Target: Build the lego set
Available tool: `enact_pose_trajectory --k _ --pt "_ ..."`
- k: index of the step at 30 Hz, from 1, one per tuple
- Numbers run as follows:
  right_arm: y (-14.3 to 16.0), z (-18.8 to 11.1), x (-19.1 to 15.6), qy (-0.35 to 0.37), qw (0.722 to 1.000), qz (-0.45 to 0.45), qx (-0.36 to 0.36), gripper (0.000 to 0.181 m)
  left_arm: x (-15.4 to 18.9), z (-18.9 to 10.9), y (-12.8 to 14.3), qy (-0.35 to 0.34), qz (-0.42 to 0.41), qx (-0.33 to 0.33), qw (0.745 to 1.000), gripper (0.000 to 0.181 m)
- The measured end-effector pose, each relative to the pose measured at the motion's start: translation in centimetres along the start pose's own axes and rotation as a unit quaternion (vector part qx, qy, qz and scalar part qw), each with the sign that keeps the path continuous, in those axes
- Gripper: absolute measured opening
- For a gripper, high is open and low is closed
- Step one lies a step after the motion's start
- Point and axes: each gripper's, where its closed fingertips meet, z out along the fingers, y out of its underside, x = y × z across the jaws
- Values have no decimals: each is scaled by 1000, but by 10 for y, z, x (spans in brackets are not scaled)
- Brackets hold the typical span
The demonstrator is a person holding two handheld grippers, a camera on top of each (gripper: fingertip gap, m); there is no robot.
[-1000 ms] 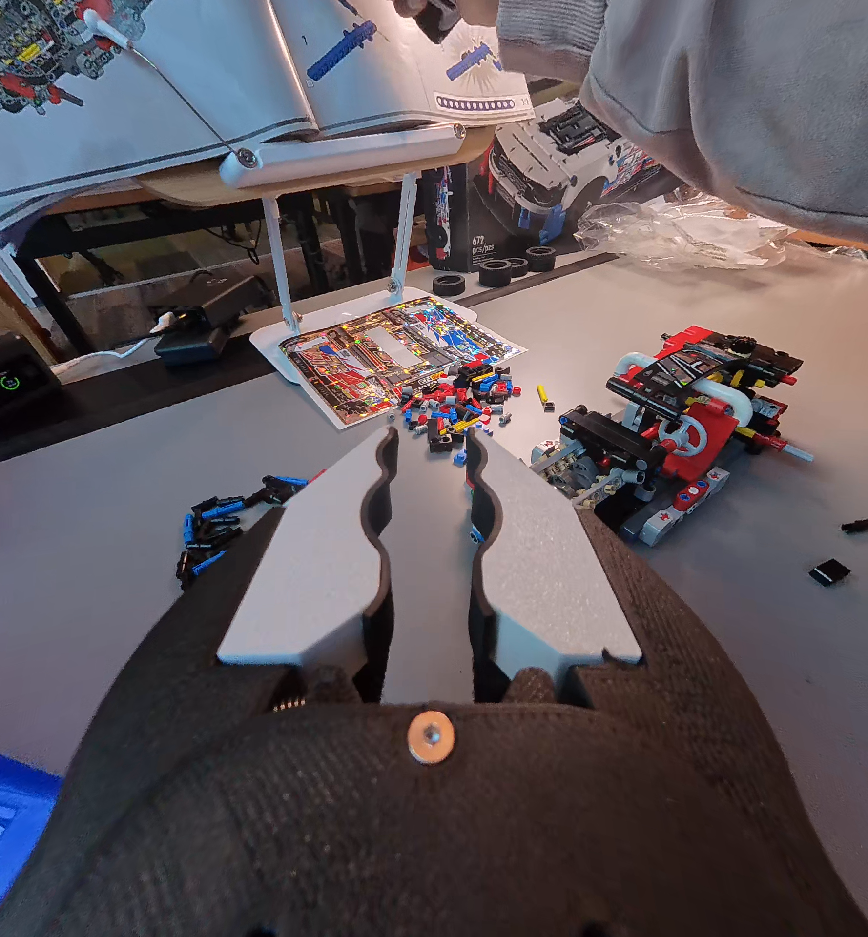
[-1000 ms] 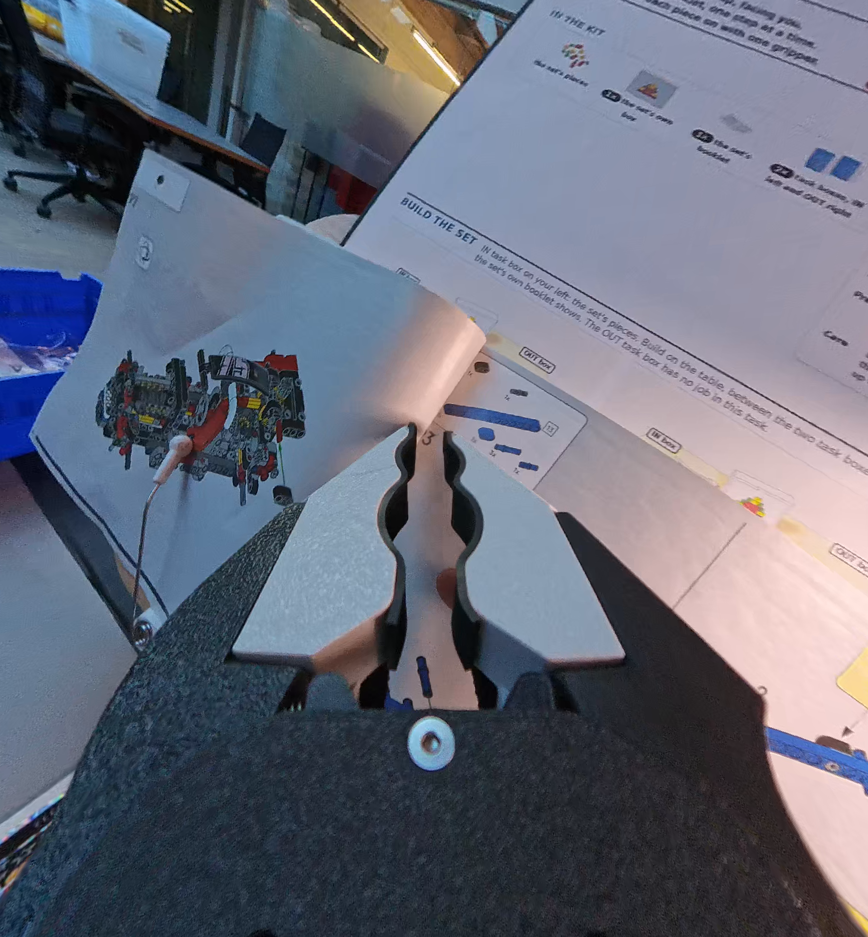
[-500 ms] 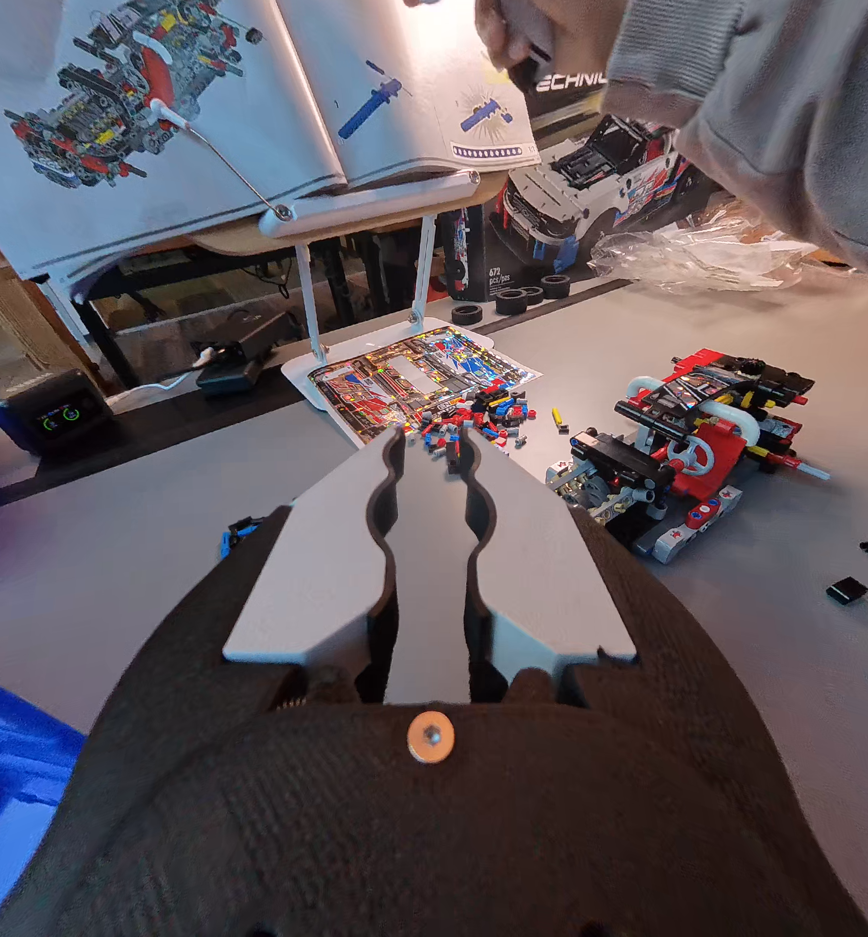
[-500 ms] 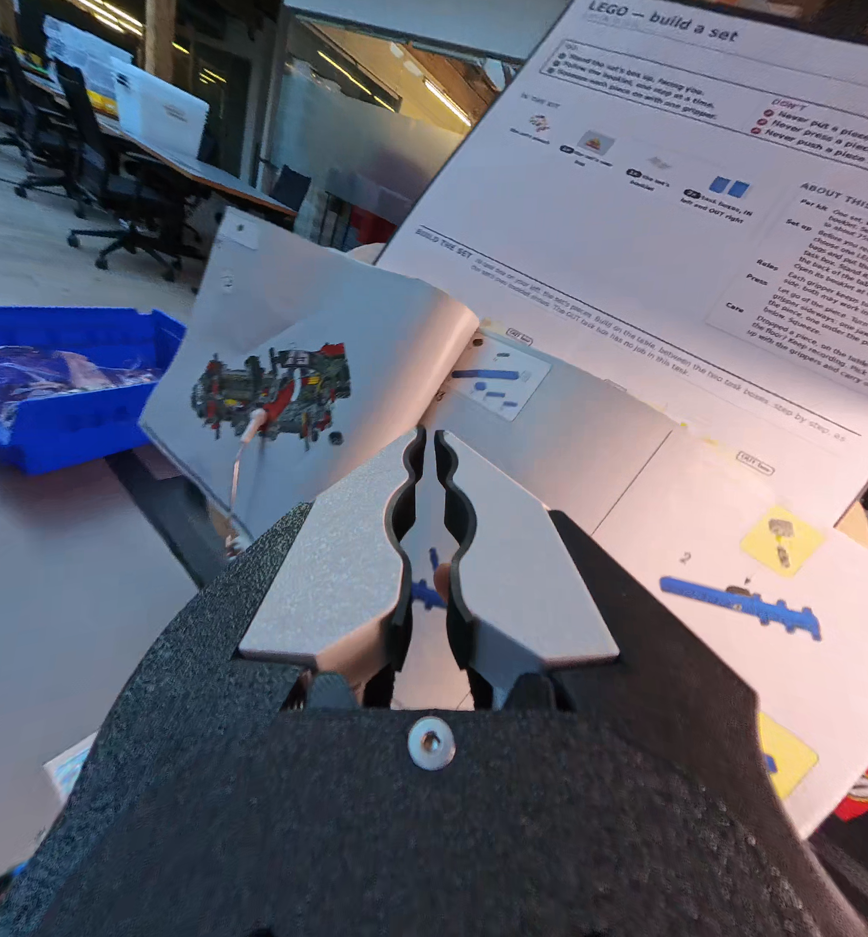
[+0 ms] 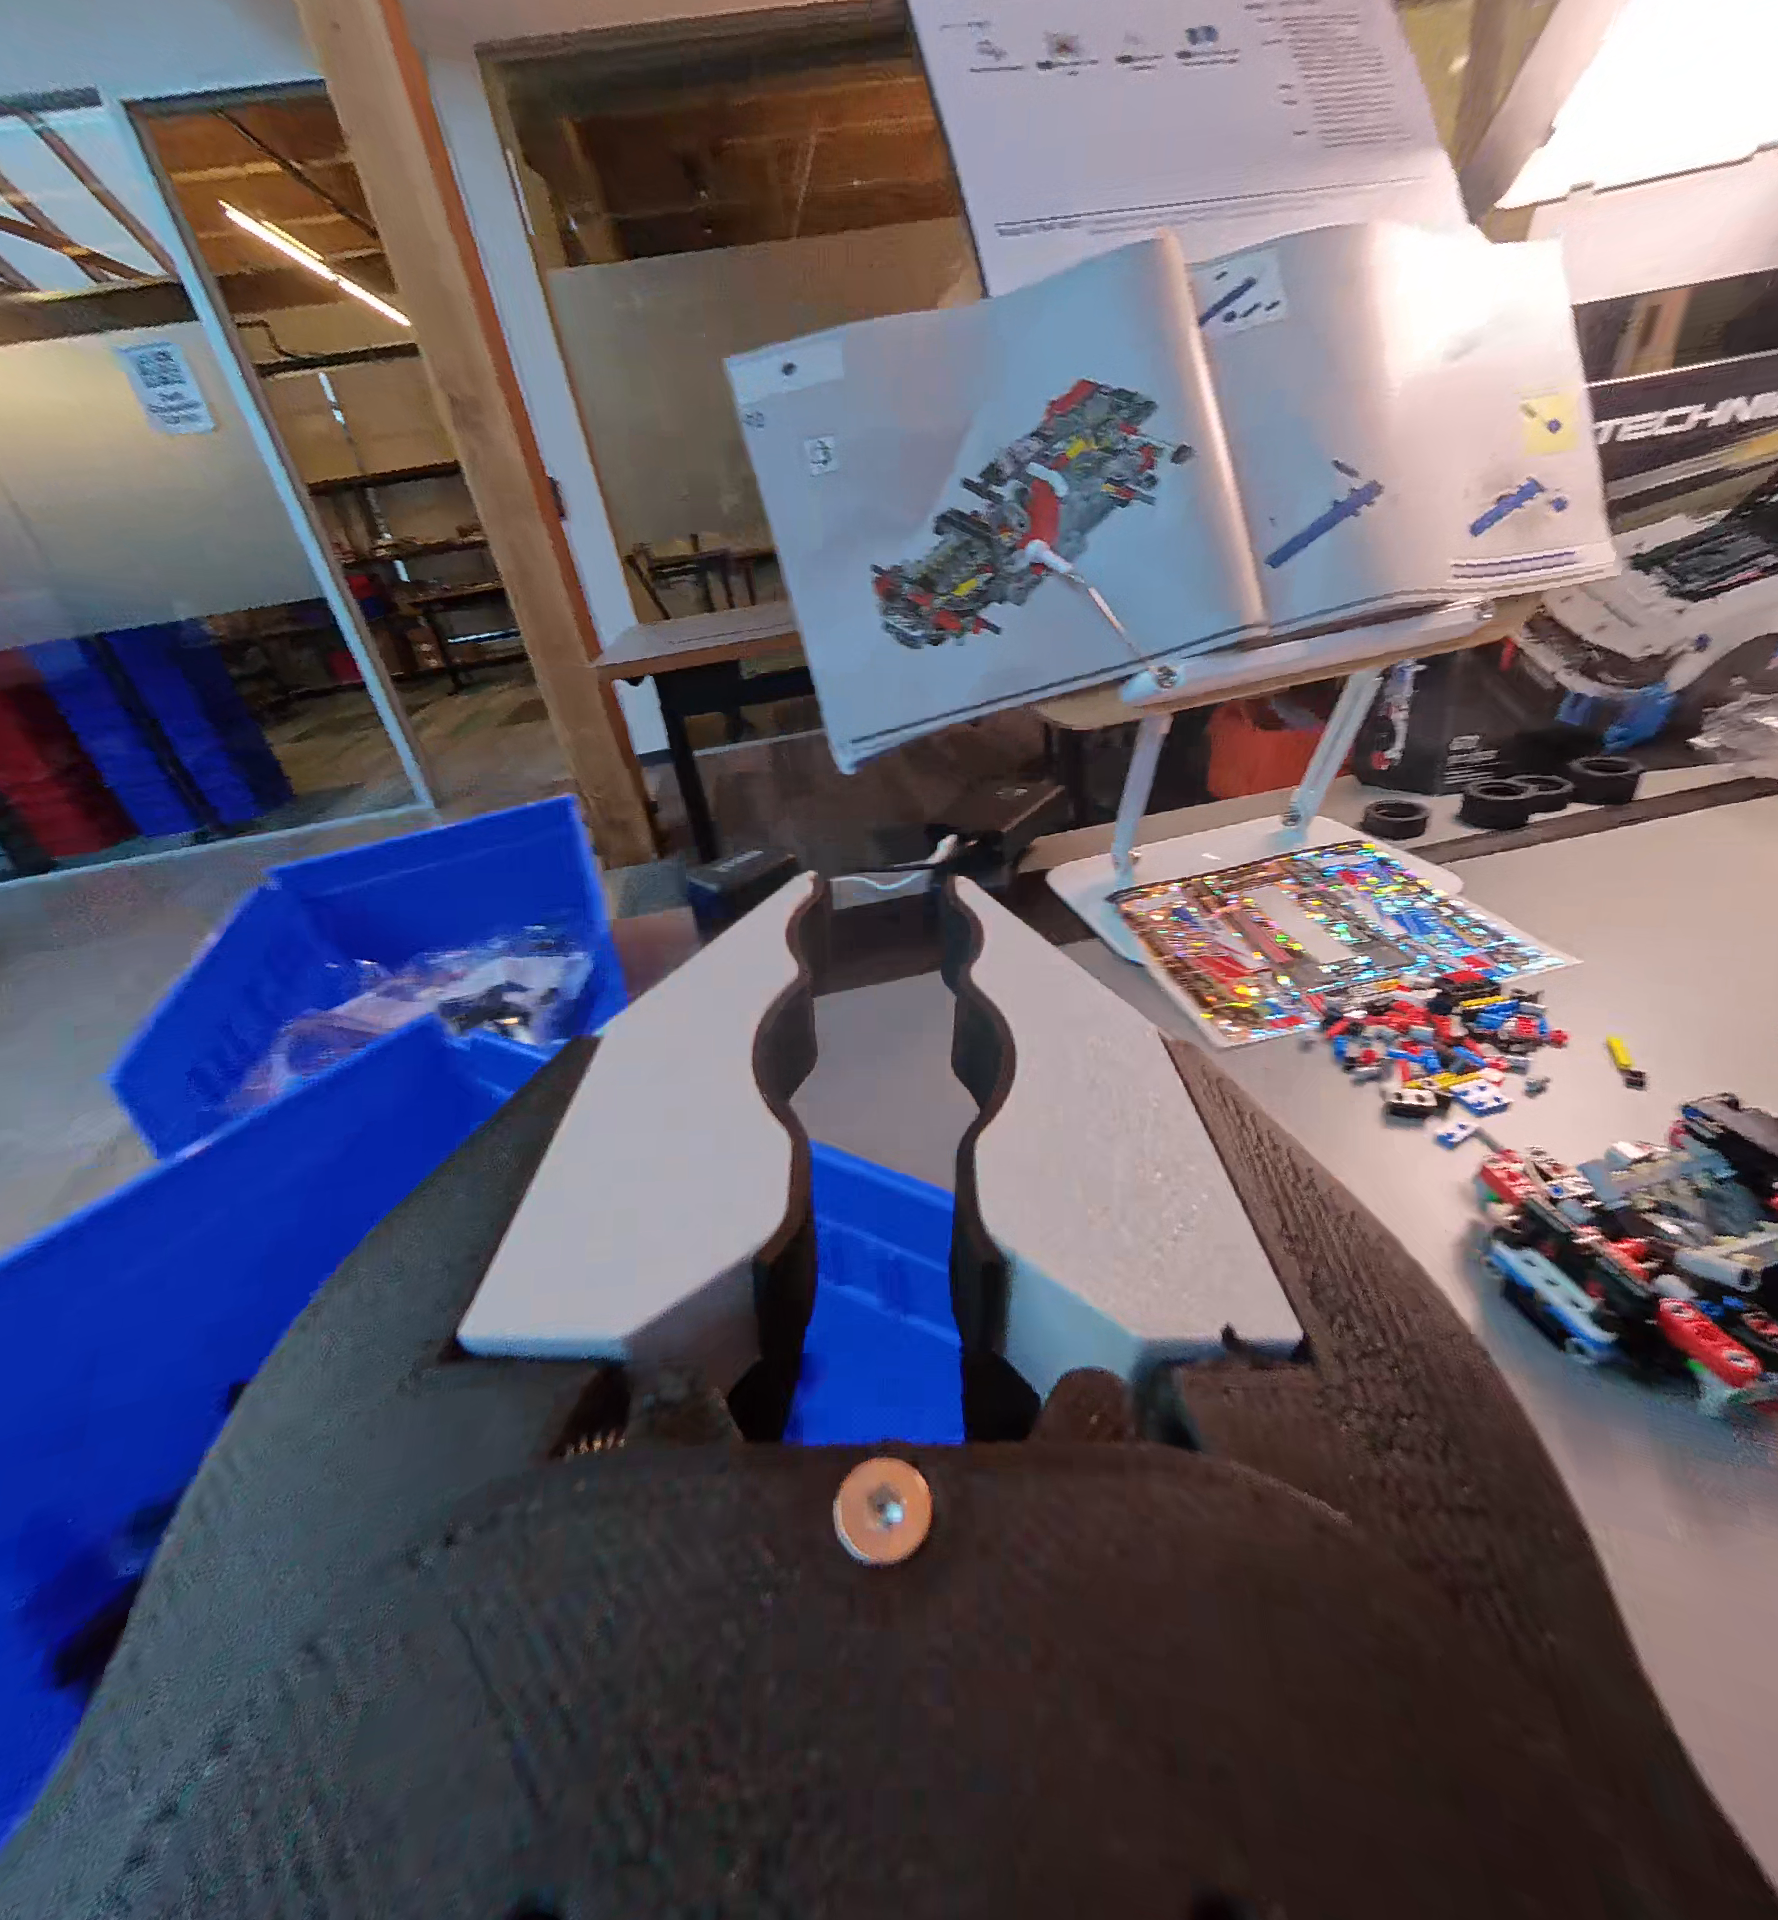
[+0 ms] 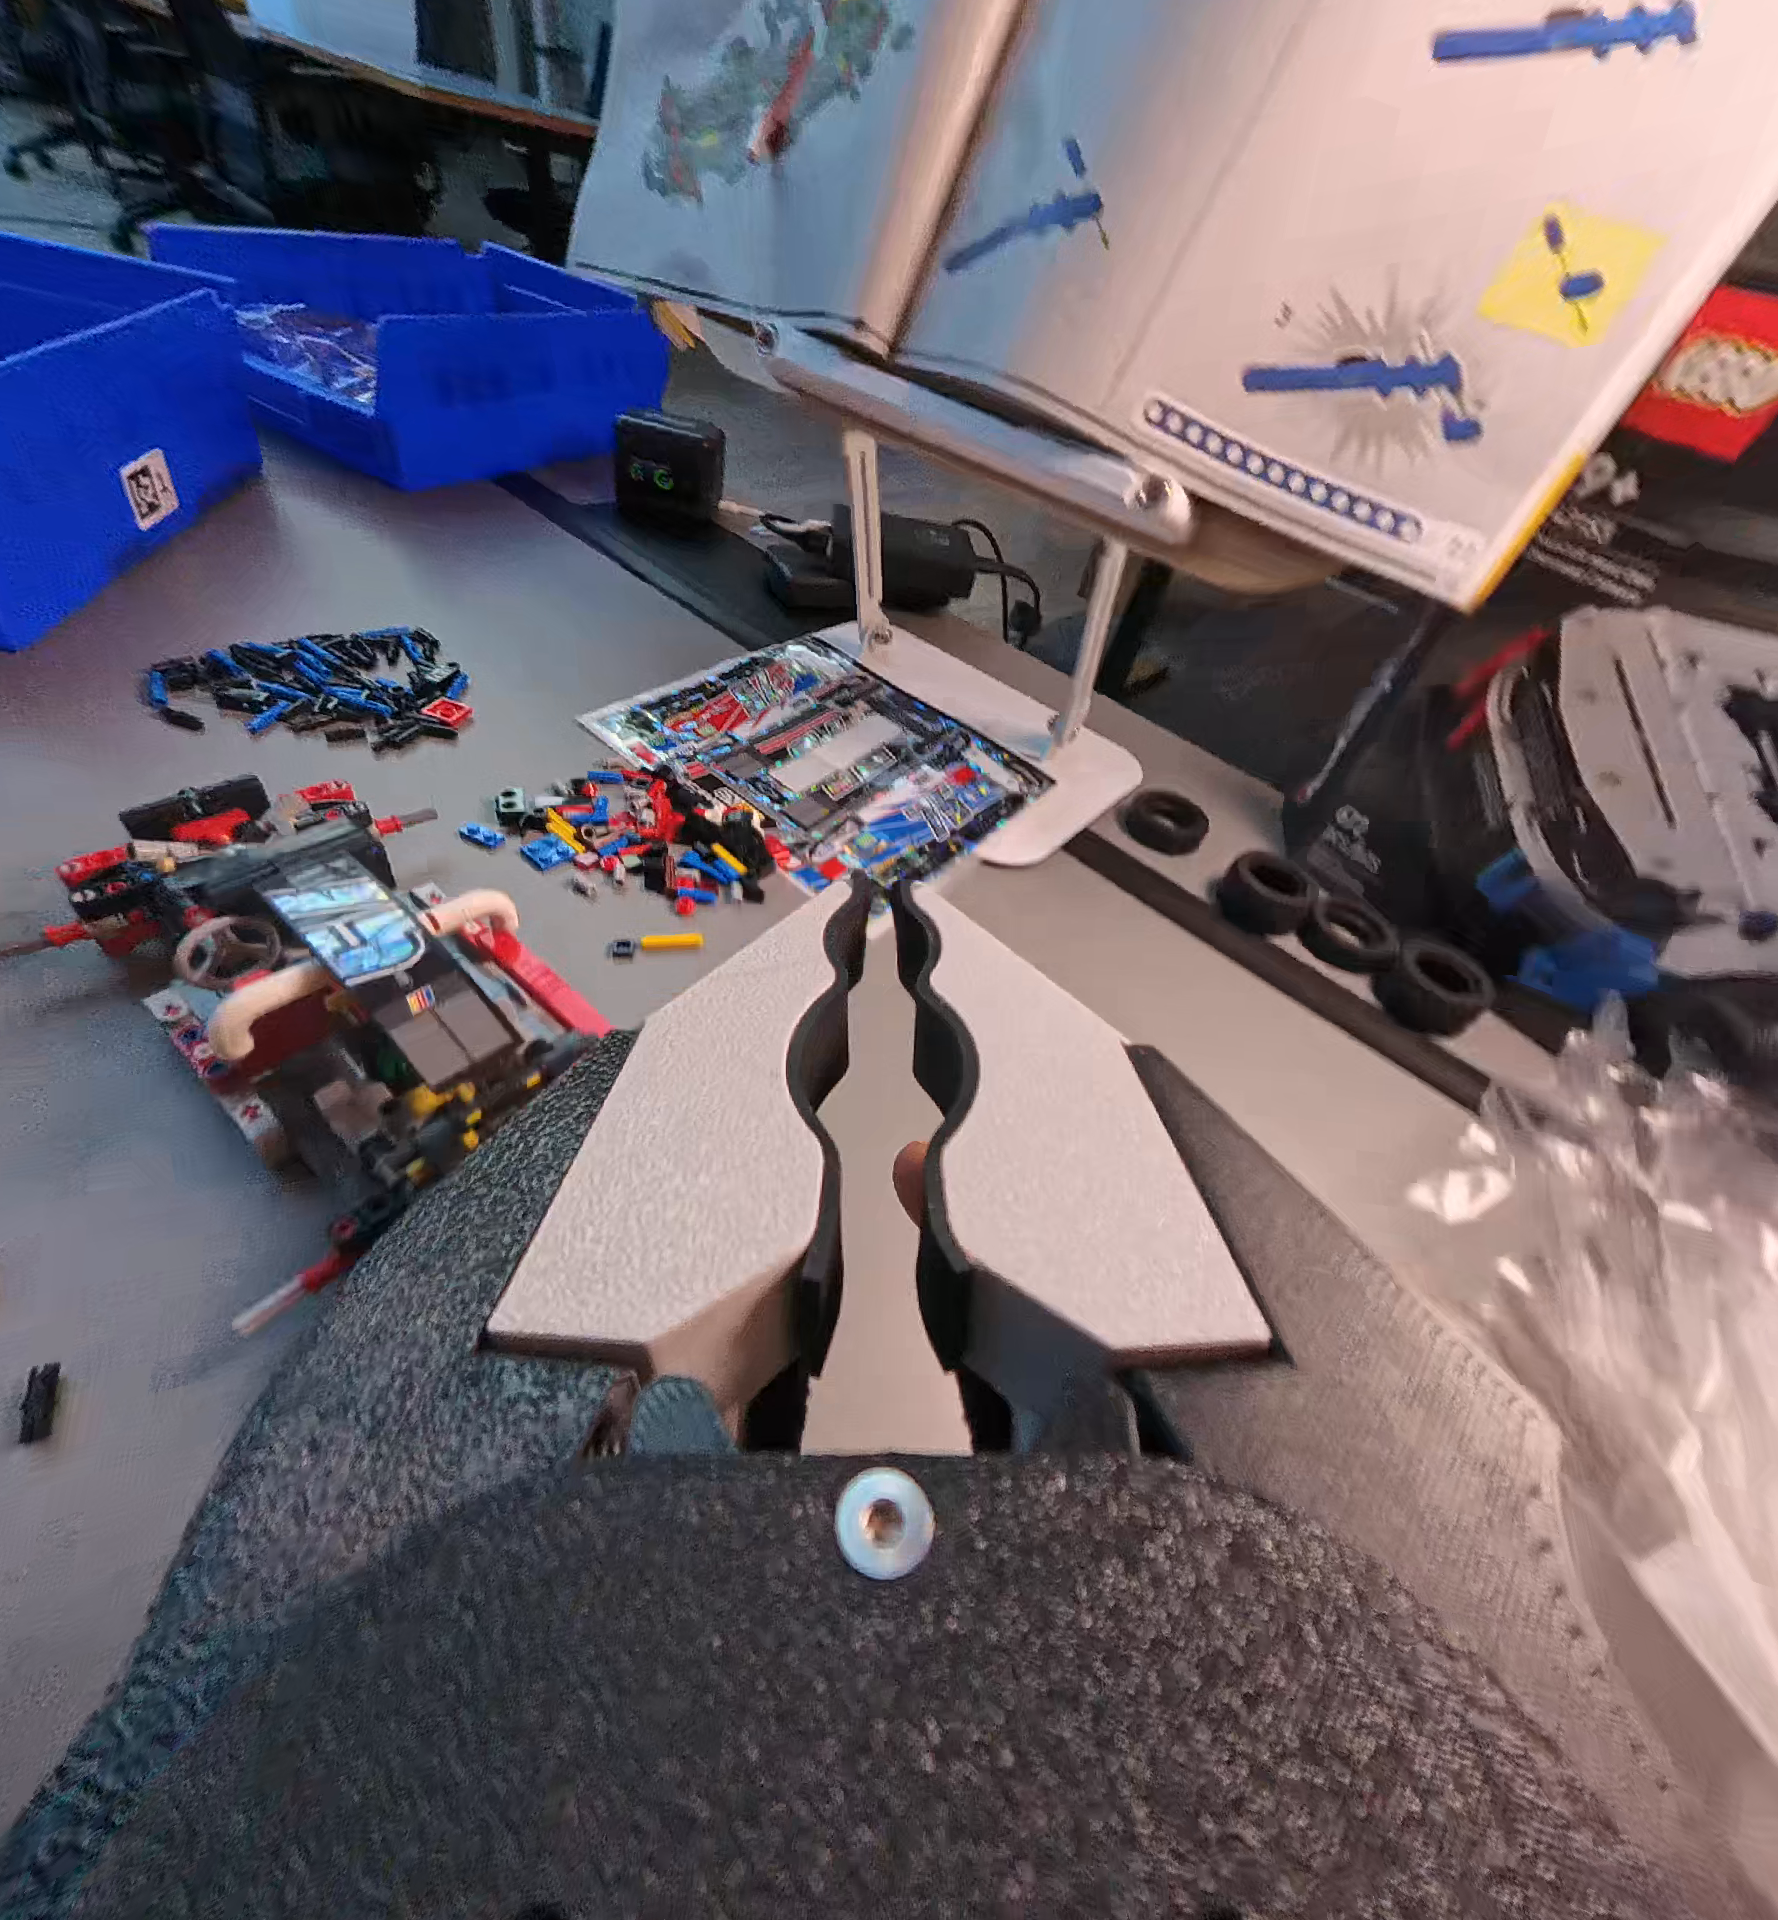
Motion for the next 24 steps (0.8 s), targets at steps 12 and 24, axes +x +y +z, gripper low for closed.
enact_pose_trajectory --k 12,24 --pt "42 -37 26 33 990 137 28 0 -128 2 95 106 32 -410 905 19" --pt "52 -29 7 24 996 87 -18 0 -63 -57 201 315 111 -649 684 17"
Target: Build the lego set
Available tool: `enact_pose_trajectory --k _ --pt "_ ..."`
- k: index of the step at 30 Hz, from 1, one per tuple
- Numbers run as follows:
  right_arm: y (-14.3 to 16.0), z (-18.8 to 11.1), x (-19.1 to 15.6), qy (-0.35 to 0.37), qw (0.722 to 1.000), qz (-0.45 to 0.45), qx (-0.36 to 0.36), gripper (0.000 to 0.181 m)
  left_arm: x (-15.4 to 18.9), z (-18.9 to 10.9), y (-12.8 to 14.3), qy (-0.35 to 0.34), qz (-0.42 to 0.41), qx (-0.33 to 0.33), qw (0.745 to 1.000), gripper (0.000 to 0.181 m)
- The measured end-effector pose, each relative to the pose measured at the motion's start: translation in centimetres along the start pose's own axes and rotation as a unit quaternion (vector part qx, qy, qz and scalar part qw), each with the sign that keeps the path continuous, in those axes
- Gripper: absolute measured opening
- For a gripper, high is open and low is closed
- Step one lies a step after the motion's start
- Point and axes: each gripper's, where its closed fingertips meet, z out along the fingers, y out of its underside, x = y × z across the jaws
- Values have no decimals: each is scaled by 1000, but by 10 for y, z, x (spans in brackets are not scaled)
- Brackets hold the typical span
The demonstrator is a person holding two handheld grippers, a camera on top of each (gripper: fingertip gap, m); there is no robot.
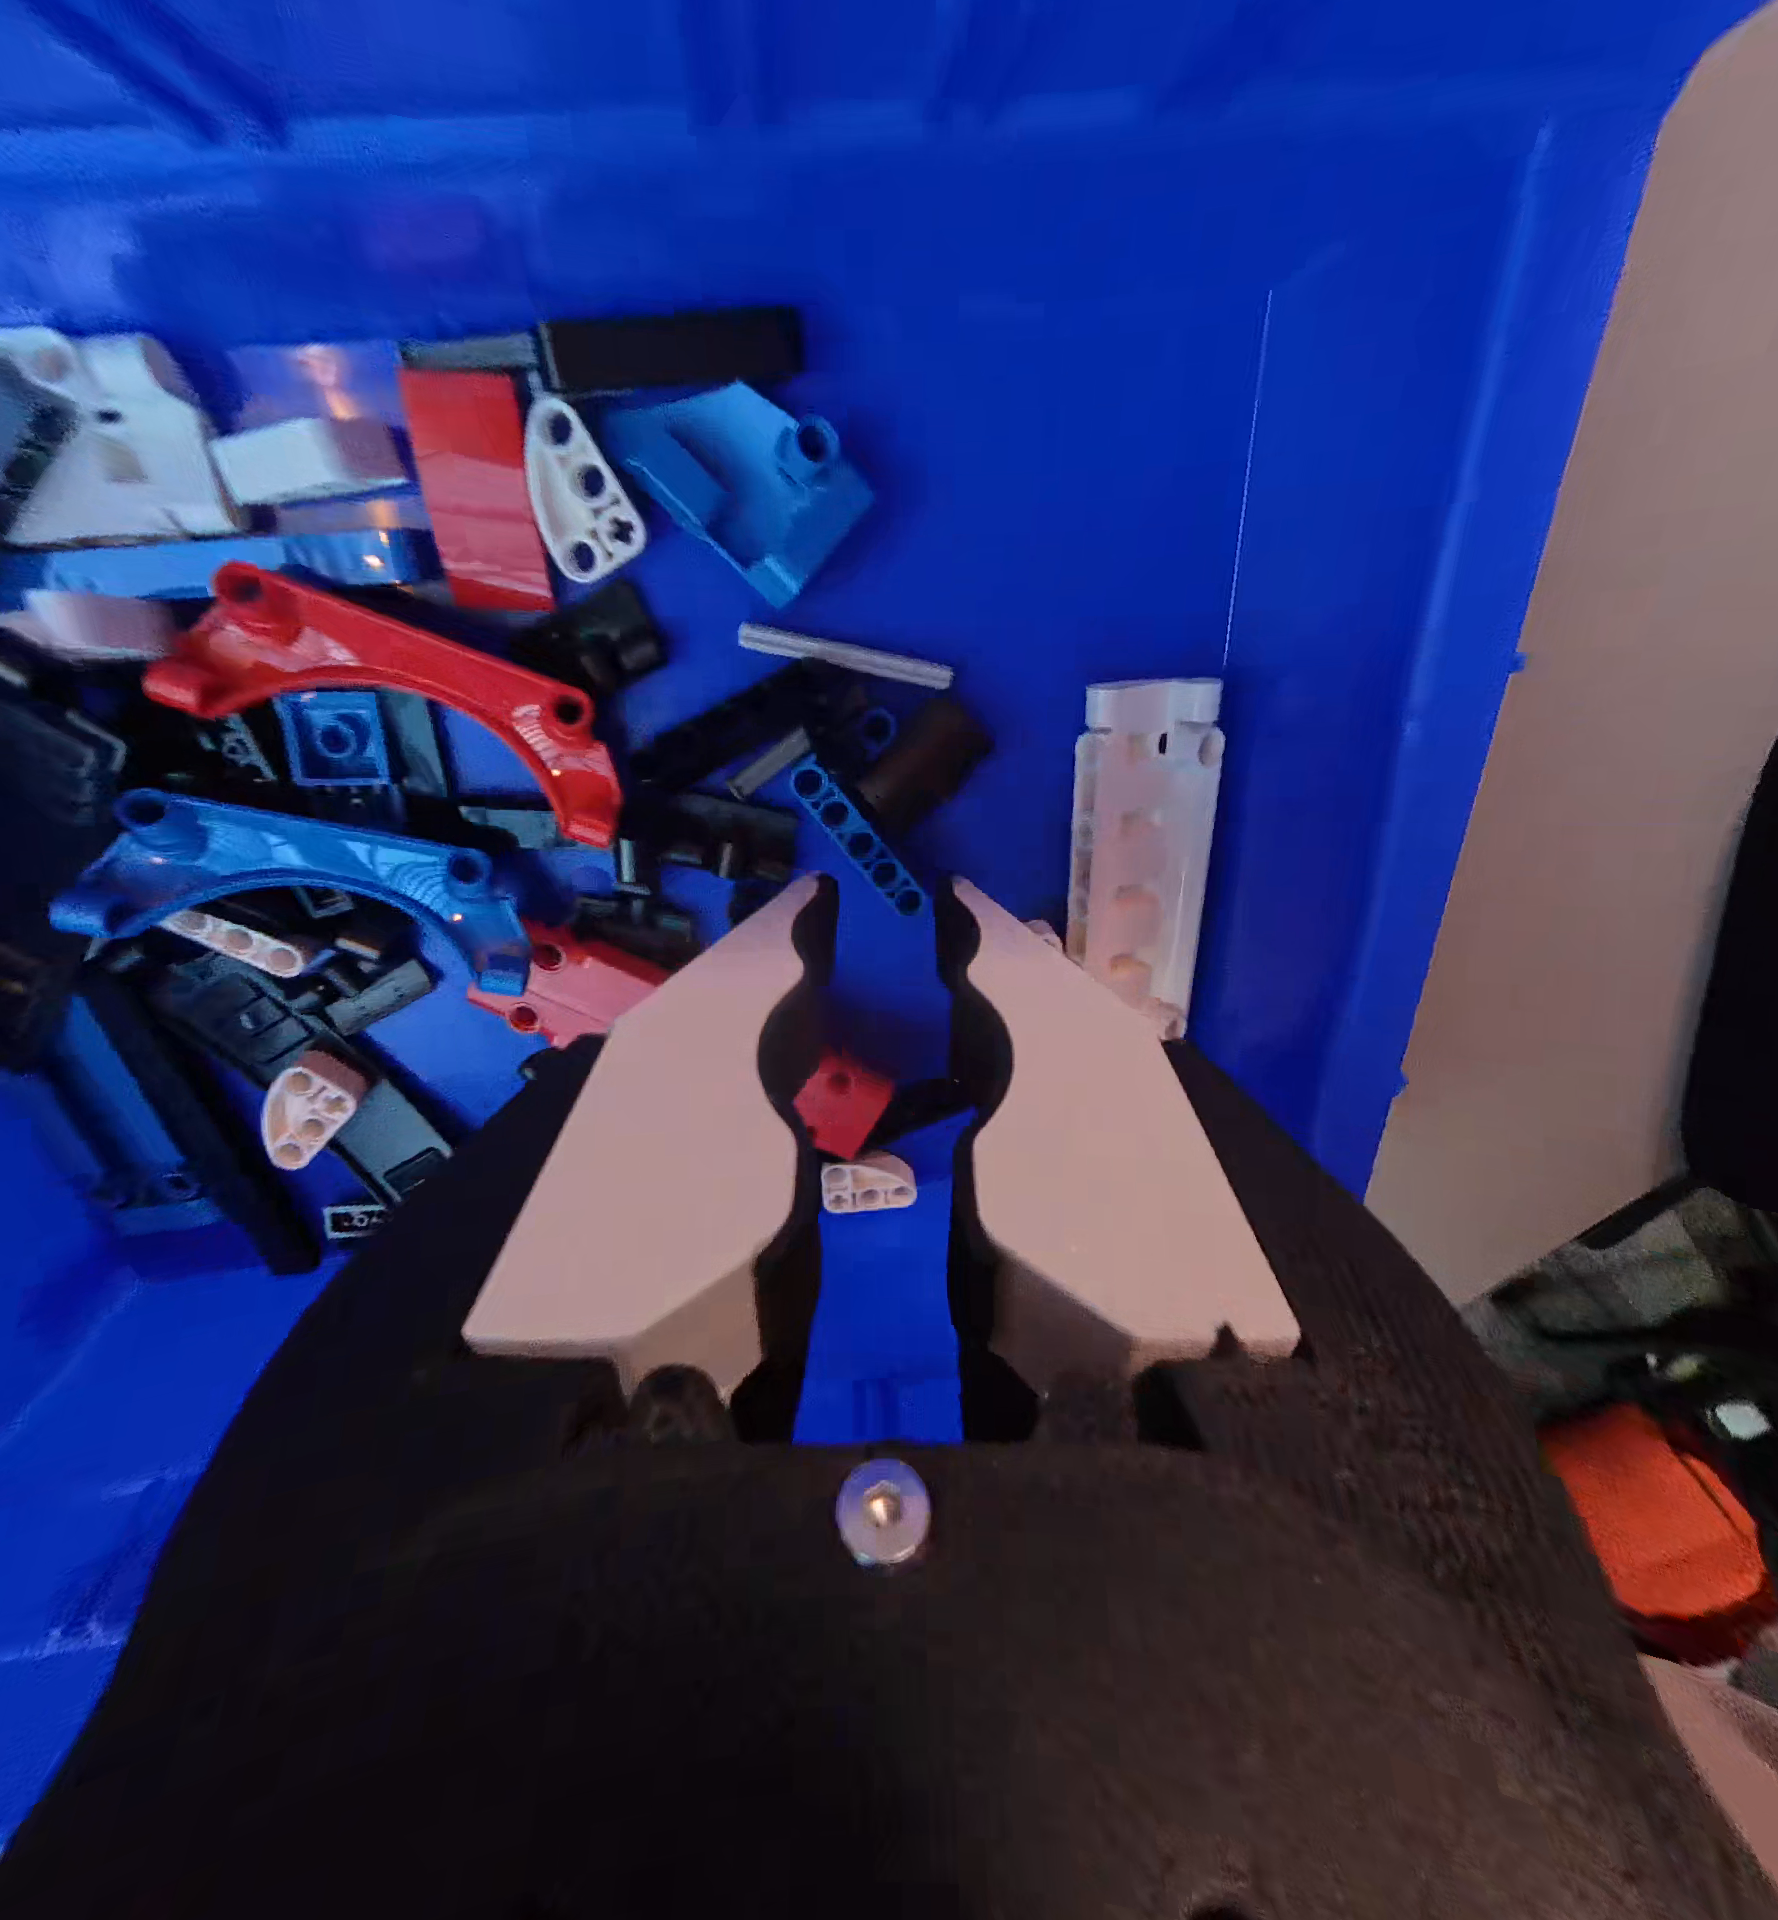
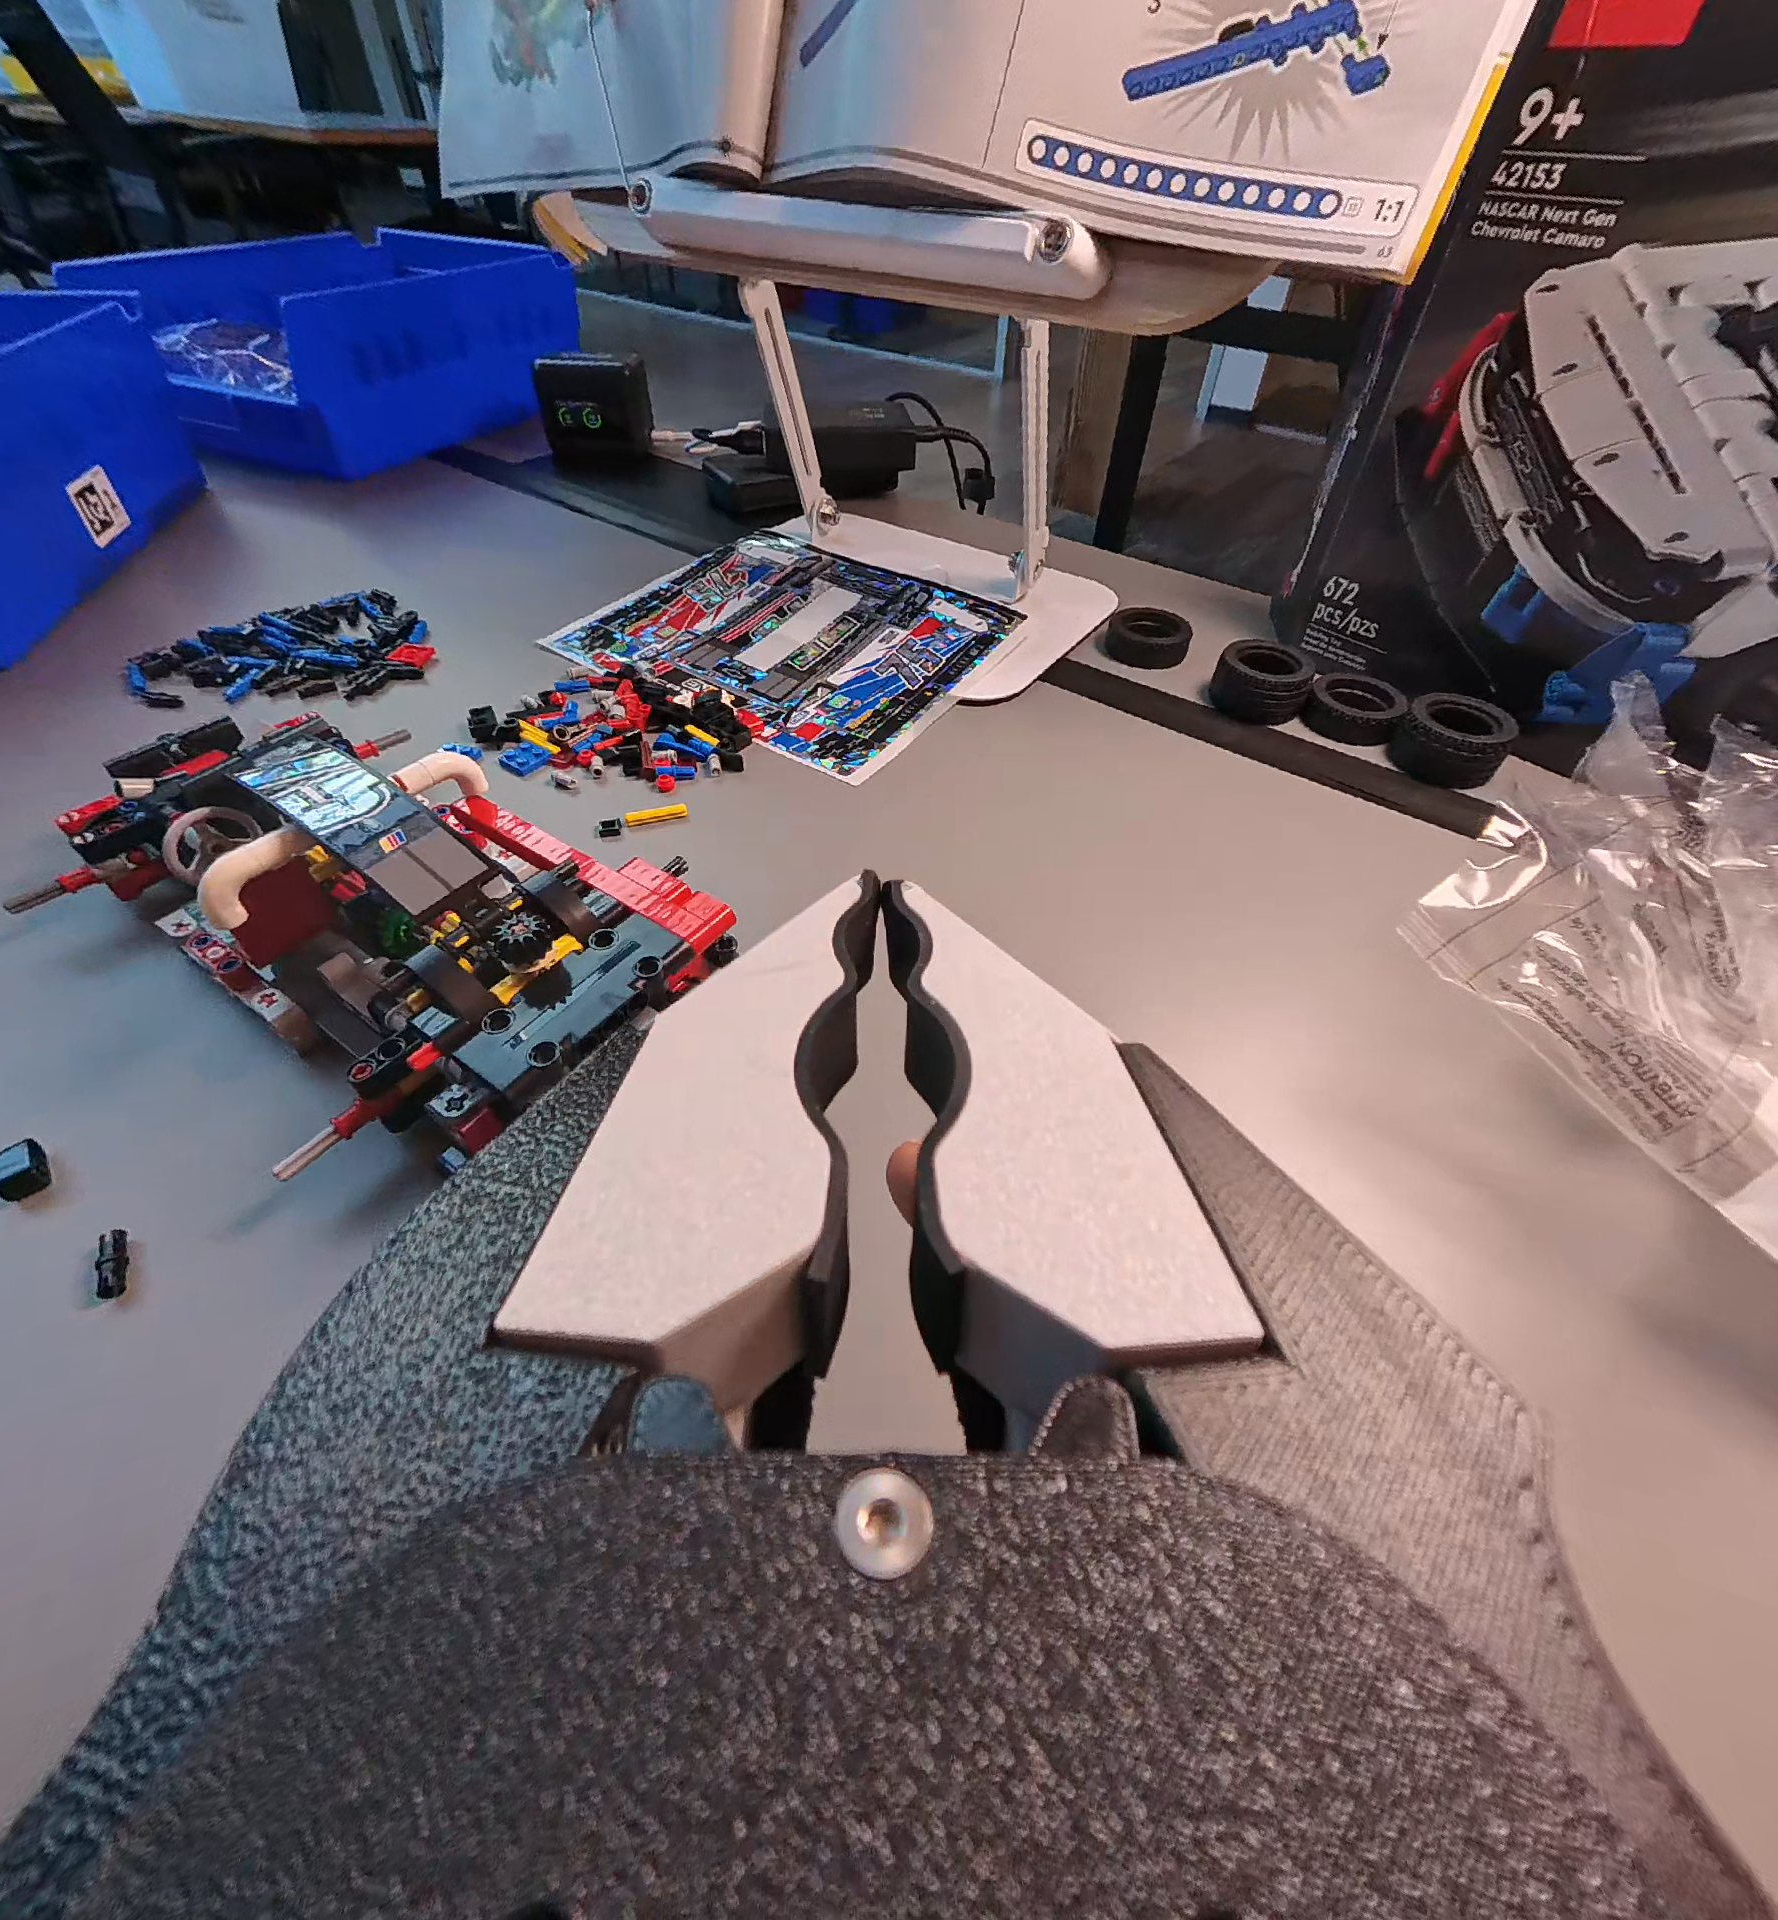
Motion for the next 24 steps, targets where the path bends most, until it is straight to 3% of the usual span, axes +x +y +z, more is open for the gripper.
enact_pose_trajectory --k 5,7,9,10,13,17,20,24 --pt "3 7 -4 -4 1000 -3 -10 0 -2 14 6 -24 2 -40 999 19" --pt "3 10 -7 -6 1000 -9 -14 0 -9 14 6 -41 7 -43 998 7" --pt "4 13 -9 -8 1000 -14 -17 0 -12 11 6 -45 12 -44 998 6" --pt "4 13 -10 -9 1000 -17 -19 0 -15 7 4 -51 14 -34 998 6" --pt "5 15 -12 -13 999 -24 -22 0 16 -21 -28 57 48 97 992 21" --pt "9 17 -13 -14 999 -20 -28 0 -37 -59 -37 -26 -10 167 986 23" --pt "10 20 -15 -17 999 -19 -31 0 -94 -63 -16 -120 -73 118 983 29" --pt "13 25 -20 -25 999 -16 -35 0 -116 -39 -13 -89 -132 80 984 50"
